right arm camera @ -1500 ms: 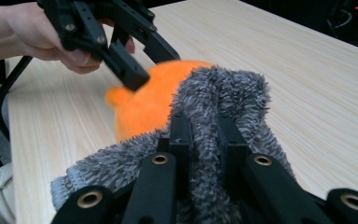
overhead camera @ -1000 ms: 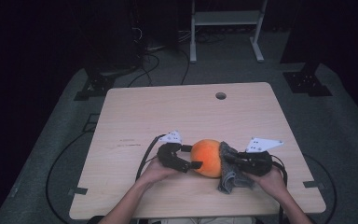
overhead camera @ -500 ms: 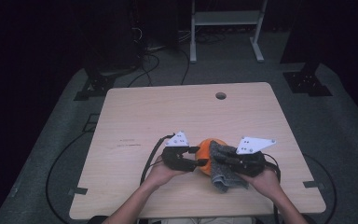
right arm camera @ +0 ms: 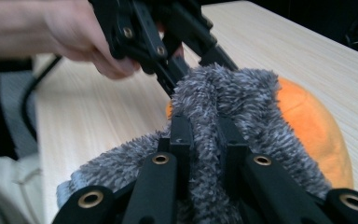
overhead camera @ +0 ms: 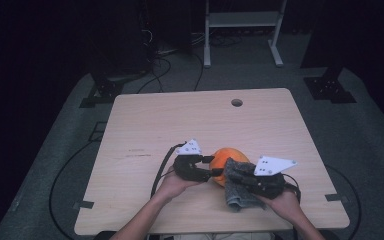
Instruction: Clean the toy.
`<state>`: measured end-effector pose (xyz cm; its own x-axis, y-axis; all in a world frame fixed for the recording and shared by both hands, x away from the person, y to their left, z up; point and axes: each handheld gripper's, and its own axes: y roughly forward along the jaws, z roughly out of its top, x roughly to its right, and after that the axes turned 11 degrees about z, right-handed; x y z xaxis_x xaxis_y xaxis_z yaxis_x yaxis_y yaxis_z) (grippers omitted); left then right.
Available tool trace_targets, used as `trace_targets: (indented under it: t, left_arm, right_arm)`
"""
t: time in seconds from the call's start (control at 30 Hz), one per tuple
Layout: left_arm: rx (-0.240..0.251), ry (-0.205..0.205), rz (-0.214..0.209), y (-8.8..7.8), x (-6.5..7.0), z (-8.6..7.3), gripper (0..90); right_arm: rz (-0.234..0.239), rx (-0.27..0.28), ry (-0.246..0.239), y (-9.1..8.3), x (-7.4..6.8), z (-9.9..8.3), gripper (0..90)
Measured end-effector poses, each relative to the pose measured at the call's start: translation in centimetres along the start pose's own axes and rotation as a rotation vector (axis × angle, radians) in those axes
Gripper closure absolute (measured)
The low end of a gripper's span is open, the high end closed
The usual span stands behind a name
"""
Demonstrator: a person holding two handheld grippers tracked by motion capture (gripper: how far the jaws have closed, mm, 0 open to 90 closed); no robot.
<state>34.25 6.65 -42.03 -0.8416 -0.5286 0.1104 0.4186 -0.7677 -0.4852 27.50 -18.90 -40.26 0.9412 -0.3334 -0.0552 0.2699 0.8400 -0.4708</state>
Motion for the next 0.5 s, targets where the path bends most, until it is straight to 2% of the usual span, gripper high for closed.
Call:
trace_targets:
  t: [0.03,0.07,0.2,0.27,0.33,0.4,0.5]
  left_arm:
    - [0.0,0.0,0.0,0.0,0.0,0.0,44.3]
    - [0.002,-0.017,-0.003,-0.1,-0.3,-0.2,44.3]
    - [0.002,-0.023,-0.008,0.0,-0.5,-0.4,44.0]
    - [0.001,-0.005,-0.003,0.0,-0.4,-0.3,43.8]
    - [-0.004,0.03,0.002,-0.1,-0.1,-0.2,43.6]
    - [-0.01,0.065,0.008,-0.2,0.3,-0.1,43.3]
    - [-0.016,0.09,0.016,-0.2,0.4,-0.2,41.9]
  right_arm:
    - [0.0,0.0,0.0,0.0,0.0,0.0,79.5]
    - [0.002,0.011,0.02,0.0,0.4,-0.4,79.6]
    - [-0.039,-0.028,0.046,-1.1,1.0,-1.6,79.6]
    - [-0.04,-0.031,0.066,-1.7,1.3,-1.9,79.5]
    - [-0.05,-0.007,0.063,-2.3,1.5,-1.2,79.4]
    - [-0.057,0.024,0.06,-2.6,2.1,-0.2,79.4]
    - [-0.077,0.017,0.068,-2.4,3.5,0.5,79.4]
